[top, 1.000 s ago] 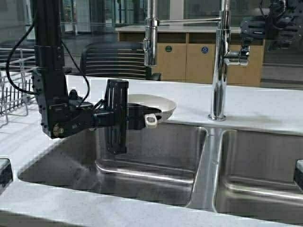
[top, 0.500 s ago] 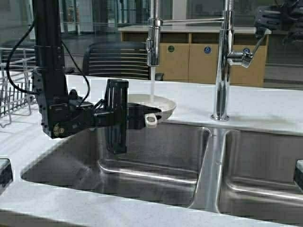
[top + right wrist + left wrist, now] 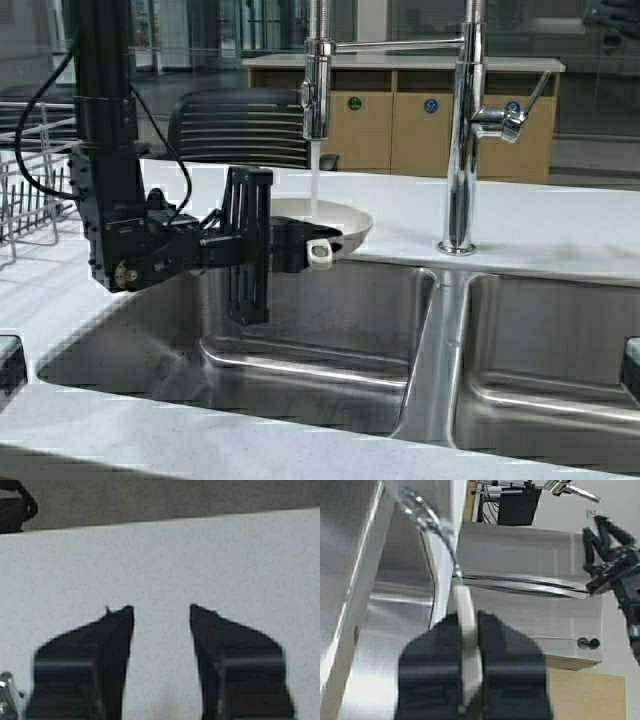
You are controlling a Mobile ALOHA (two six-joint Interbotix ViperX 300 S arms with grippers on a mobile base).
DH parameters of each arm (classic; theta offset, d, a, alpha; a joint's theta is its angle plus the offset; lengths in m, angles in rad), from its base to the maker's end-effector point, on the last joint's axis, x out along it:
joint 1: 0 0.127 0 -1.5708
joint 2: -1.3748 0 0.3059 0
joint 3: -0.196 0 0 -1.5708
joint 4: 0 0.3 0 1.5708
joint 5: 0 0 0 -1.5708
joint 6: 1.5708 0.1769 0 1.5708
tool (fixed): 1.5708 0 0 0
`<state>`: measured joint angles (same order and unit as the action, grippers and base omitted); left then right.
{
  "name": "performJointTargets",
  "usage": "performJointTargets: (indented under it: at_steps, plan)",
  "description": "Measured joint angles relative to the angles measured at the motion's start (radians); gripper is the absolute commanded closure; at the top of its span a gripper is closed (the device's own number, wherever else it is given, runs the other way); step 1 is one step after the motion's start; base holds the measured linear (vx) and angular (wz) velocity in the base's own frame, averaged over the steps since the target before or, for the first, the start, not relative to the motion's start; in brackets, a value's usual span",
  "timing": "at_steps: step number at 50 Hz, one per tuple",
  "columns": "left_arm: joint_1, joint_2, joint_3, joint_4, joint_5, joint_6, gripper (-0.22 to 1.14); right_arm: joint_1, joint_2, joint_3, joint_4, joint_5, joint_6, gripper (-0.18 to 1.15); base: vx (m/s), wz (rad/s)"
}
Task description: Wash the pan
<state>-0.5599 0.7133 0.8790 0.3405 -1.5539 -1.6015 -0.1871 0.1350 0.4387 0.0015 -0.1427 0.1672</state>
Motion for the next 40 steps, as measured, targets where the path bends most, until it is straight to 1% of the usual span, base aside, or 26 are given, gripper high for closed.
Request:
performJointTargets:
  at_steps: [2,4,6,8,13,19,23,33,40]
  plan:
    - [0.000,0.000,0.000,0.002,0.000,0.000,0.89,0.008,0.018,0.000,0.000,0.015,0.009,0.83,0.00,0.00]
    - [0.000,-0.002,0.002,0.002,0.000,0.000,0.89,0.017,0.035,0.000,0.000,0.029,0.015,0.96,0.00,0.00]
    - [-0.002,-0.002,0.003,0.002,0.000,0.000,0.89,0.032,0.051,-0.002,0.000,0.040,0.020,1.01,0.00,0.00]
    - [0.000,0.000,0.006,0.005,0.000,0.000,0.89,0.041,0.063,-0.006,0.003,0.044,0.021,1.00,0.00,0.00]
    - [-0.002,0.000,0.008,0.005,0.002,0.000,0.89,0.089,0.087,-0.029,0.002,0.049,0.018,0.90,0.00,0.00]
    - [-0.002,-0.002,0.009,0.005,0.000,0.000,0.89,0.161,0.112,-0.078,0.000,0.063,0.015,0.91,0.00,0.00]
    - [0.000,-0.002,0.008,0.002,0.000,0.000,0.89,0.190,0.123,-0.110,-0.002,0.080,0.015,0.92,0.00,0.00]
    - [-0.002,0.000,0.006,0.005,0.000,0.000,0.89,0.235,0.141,-0.196,-0.008,0.150,0.009,0.92,0.00,0.00]
    - [0.000,0.000,0.006,0.005,0.002,0.000,0.89,0.241,0.141,-0.236,-0.008,0.193,0.009,0.92,0.00,0.00]
